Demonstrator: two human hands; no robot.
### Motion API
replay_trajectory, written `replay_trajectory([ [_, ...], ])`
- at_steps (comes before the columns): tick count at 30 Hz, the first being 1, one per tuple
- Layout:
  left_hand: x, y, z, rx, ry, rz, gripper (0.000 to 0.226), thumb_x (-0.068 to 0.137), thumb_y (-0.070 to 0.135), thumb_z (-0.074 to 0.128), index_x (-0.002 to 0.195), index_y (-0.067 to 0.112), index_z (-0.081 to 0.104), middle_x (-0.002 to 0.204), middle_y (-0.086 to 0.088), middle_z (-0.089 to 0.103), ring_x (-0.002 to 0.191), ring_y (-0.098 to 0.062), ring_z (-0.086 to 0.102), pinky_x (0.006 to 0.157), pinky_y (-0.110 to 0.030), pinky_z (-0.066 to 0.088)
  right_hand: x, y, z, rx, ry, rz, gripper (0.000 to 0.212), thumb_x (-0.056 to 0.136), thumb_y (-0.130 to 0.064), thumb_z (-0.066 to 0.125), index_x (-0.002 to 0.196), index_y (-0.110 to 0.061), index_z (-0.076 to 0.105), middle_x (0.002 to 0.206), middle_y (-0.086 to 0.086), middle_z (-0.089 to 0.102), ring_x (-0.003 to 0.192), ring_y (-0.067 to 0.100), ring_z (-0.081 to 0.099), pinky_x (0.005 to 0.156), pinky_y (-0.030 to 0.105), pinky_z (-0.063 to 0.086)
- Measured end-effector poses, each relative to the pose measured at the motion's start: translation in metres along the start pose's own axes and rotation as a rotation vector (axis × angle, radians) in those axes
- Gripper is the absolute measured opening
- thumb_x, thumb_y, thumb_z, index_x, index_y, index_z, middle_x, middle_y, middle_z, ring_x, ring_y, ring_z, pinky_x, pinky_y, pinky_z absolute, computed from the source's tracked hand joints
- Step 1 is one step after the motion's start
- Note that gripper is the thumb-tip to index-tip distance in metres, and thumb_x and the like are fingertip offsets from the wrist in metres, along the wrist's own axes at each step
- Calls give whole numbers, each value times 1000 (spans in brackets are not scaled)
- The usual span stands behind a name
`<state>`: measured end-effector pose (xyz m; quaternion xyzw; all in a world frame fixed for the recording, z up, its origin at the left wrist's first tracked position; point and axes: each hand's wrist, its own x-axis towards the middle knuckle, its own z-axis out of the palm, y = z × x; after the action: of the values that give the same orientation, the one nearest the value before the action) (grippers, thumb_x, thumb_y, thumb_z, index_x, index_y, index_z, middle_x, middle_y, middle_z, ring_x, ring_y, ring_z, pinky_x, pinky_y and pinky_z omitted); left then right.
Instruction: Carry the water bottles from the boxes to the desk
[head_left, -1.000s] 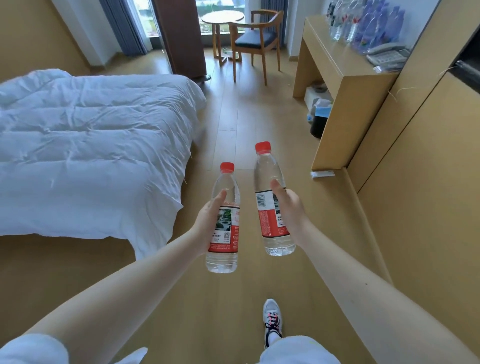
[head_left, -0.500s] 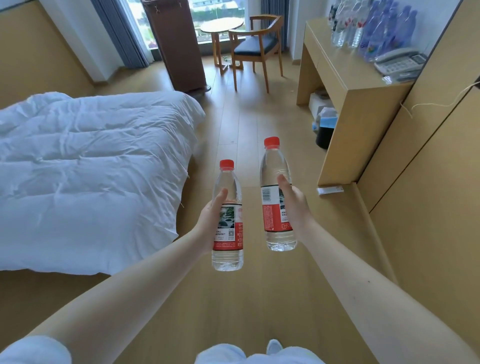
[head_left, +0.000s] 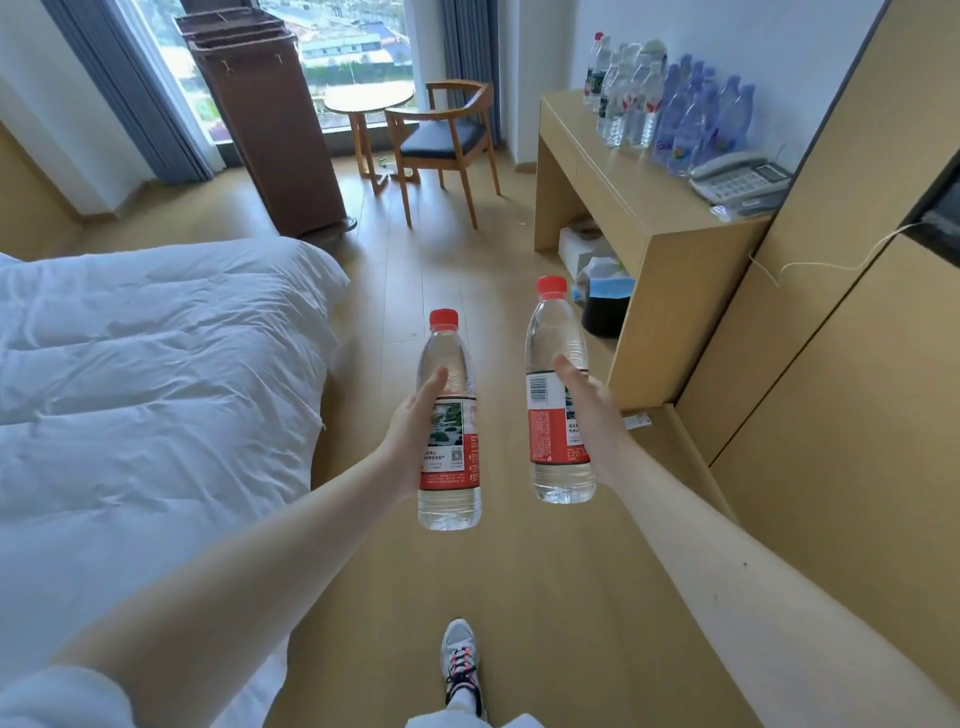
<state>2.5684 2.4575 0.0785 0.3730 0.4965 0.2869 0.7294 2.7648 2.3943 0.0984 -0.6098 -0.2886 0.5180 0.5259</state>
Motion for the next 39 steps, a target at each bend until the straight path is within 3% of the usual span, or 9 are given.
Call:
replay_trajectory([
  [5, 61, 57, -26, -46, -124, -30, 55, 75, 64, 57, 94, 12, 60, 74, -6, 64, 64, -21, 63, 66, -33, 55, 54, -30, 36, 14, 40, -11, 39, 90, -50, 57, 101, -13, 59, 81, 5, 67, 72, 20, 66, 73, 35, 54],
  [9, 100, 85, -47, -105, -207, -64, 46, 86, 58, 47, 83, 14, 59, 67, -3, 62, 55, -17, 62, 58, -27, 55, 85, -42, 67, 53, 60, -21, 28, 93, -42, 56, 93, -15, 61, 74, 2, 67, 66, 17, 66, 66, 31, 53],
  [17, 149, 102, -84, -212, -275, -87, 46, 69, 55, 53, 87, 13, 57, 68, -4, 61, 55, -17, 62, 56, -26, 55, 136, -49, 105, 32, 59, -4, 26, 95, -39, 52, 90, -14, 60, 72, 3, 63, 63, 17, 62, 66, 32, 51],
  [25, 201, 131, -103, -360, -302, -81, 51, 77, 62, 45, 89, 13, 58, 72, -3, 62, 60, -18, 62, 59, -28, 55, 216, -66, 130, 18, 12, 19, 29, 94, -40, 53, 90, -13, 59, 75, 6, 62, 65, 20, 62, 65, 32, 51],
  [28, 230, 153, -109, -370, -289, -58, 50, 82, 60, 42, 89, 13, 58, 73, -3, 62, 61, -17, 62, 60, -27, 55, 257, -76, 141, 25, -50, 27, 35, 96, -46, 48, 92, -14, 61, 80, 8, 64, 71, 22, 64, 72, 36, 53],
  [31, 265, 178, -113, -362, -234, -33, 48, 79, 59, 45, 89, 14, 59, 72, -3, 63, 61, -17, 63, 59, -28, 55, 303, -88, 152, 47, -102, 38, 43, 94, -53, 42, 99, -15, 61, 83, 8, 67, 75, 22, 66, 74, 37, 55],
  [34, 302, 208, -113, -318, -178, -33, 51, 76, 62, 53, 89, 13, 60, 73, -5, 63, 62, -19, 62, 59, -28, 55, 355, -104, 159, 61, -149, 57, 48, 86, -58, 48, 98, -14, 63, 85, 10, 67, 77, 24, 67, 81, 43, 54],
  [39, 366, 251, -107, -268, -122, -25, 60, 58, 61, 67, 94, 13, 61, 83, -8, 62, 71, -22, 61, 67, -33, 54, 434, -130, 162, 87, -170, 59, 42, 95, -52, 44, 93, -15, 63, 83, 11, 66, 74, 25, 66, 76, 41, 54],
])
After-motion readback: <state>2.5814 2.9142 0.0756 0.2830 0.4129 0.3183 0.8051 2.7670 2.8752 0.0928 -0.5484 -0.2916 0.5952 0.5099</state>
